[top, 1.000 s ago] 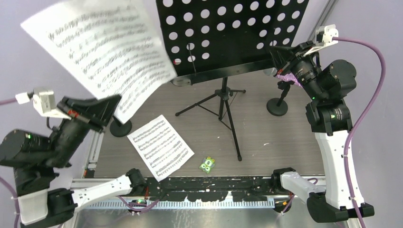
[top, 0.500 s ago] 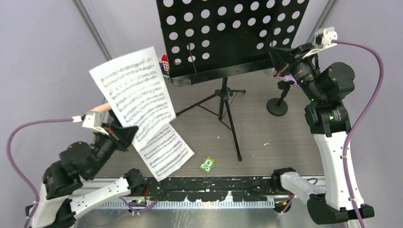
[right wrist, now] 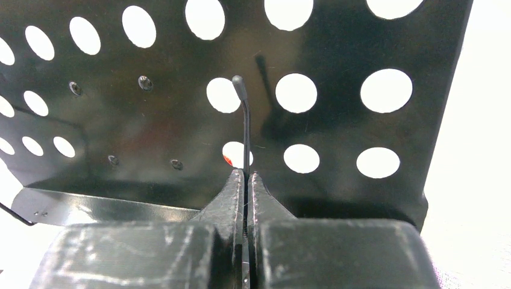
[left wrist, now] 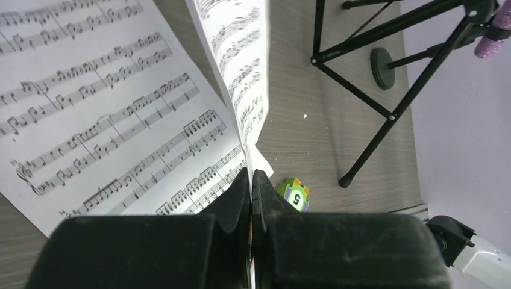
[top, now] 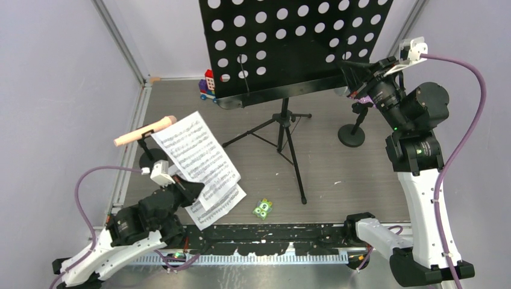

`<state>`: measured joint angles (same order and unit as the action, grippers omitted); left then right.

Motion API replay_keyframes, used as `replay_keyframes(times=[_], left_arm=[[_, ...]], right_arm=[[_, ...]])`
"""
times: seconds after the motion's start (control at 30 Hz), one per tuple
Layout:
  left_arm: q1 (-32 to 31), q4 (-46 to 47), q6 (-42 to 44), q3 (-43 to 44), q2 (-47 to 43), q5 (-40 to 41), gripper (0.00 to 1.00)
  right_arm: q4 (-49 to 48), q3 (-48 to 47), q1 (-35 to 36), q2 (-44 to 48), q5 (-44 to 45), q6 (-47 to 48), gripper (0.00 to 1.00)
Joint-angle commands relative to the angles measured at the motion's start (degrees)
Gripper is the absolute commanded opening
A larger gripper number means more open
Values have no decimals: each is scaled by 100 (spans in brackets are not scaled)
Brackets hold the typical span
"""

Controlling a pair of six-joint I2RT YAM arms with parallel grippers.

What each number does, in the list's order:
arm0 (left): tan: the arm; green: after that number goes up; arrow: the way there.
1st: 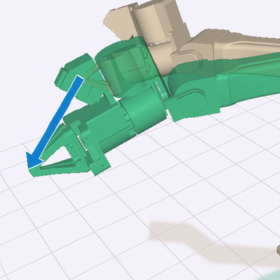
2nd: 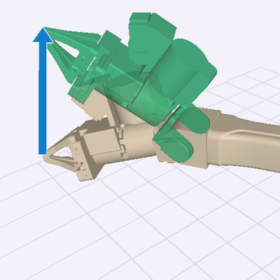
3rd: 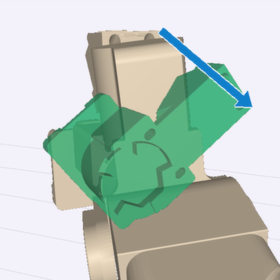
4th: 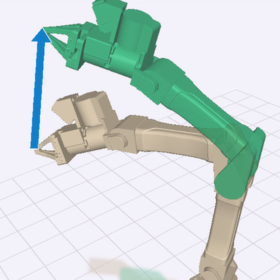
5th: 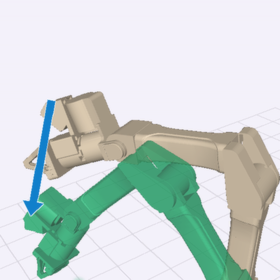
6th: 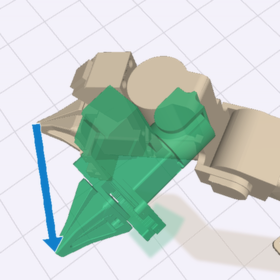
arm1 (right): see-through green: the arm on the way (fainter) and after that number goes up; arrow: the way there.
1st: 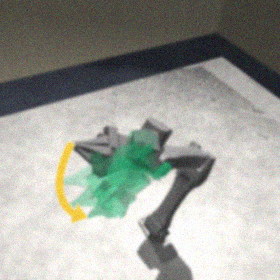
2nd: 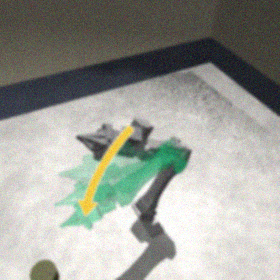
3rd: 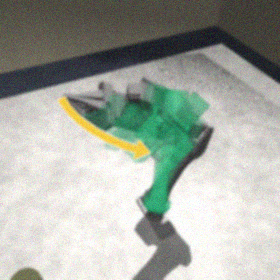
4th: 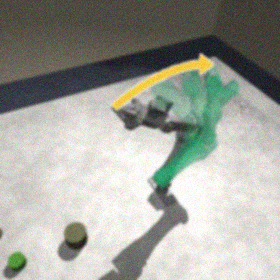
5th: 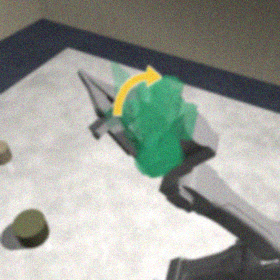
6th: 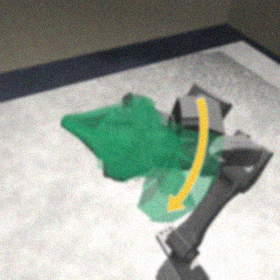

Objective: Pack up the instrument practice props

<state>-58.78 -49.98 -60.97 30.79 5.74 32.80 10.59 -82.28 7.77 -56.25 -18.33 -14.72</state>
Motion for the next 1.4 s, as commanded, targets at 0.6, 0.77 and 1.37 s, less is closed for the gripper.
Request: replay_keyframes(times=[0.6, 0.77, 1.37], left_arm=[[7, -1066, -1587, 4, 42, 282, 37], [2, -1308, -1430, 308, -157, 572, 57], [14, 44, 1905, 2140, 1389, 415, 67]], right_arm=[[246, 176, -4, -96, -75, 35, 5], [216, 144, -4, -119, -285, 21, 10], [321, -166, -6, 292, -228, 57, 59]])
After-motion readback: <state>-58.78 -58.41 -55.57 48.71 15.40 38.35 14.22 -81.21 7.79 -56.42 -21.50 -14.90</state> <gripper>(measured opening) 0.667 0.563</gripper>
